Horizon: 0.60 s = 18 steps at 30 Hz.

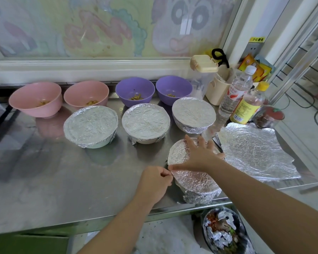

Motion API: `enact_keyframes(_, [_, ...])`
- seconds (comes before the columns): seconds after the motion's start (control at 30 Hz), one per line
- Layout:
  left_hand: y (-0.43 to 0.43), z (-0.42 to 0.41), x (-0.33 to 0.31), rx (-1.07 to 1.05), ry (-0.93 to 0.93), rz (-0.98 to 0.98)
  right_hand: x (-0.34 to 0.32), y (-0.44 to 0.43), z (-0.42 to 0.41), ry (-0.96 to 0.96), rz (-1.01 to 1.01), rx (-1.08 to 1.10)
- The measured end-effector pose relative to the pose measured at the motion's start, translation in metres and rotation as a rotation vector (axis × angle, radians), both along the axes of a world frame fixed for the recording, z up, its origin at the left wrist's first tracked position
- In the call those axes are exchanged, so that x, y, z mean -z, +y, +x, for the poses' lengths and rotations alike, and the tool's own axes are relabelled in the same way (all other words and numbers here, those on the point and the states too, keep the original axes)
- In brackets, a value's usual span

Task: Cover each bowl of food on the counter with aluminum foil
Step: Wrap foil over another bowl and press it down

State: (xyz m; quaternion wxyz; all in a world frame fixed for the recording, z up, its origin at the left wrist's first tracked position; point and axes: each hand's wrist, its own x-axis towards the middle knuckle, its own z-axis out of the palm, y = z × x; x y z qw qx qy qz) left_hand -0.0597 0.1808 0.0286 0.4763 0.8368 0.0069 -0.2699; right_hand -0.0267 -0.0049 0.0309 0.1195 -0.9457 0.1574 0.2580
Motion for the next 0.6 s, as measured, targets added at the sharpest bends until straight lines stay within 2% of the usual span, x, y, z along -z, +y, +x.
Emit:
enact_keyframes(0.13, [0.005, 0.003, -0.015, -0.105, 0.416, -0.28, 0.001, 0.0, 0.0, 0.003, 0.003, 0.013])
enact_keyframes(0.3, [0.001, 0.003, -0.022, -0.254, 0.626, -0.474, -0.003, 0.006, -0.005, 0.0, -0.009, 0.069])
enact_keyframes(0.47, [-0.003, 0.004, -0.011, -0.424, 0.627, -0.611, -0.002, 0.011, -0.005, 0.027, 0.021, 0.196])
enact_keyframes(0.53, [-0.003, 0.001, -0.007, -0.403, 0.565, -0.651, -0.007, 0.011, -0.003, 0.028, 0.029, 0.221])
enact_keyframes(0.6, [-0.001, -0.005, -0.001, -0.33, 0.443, -0.616, -0.011, 0.01, -0.002, -0.004, -0.028, 0.149])
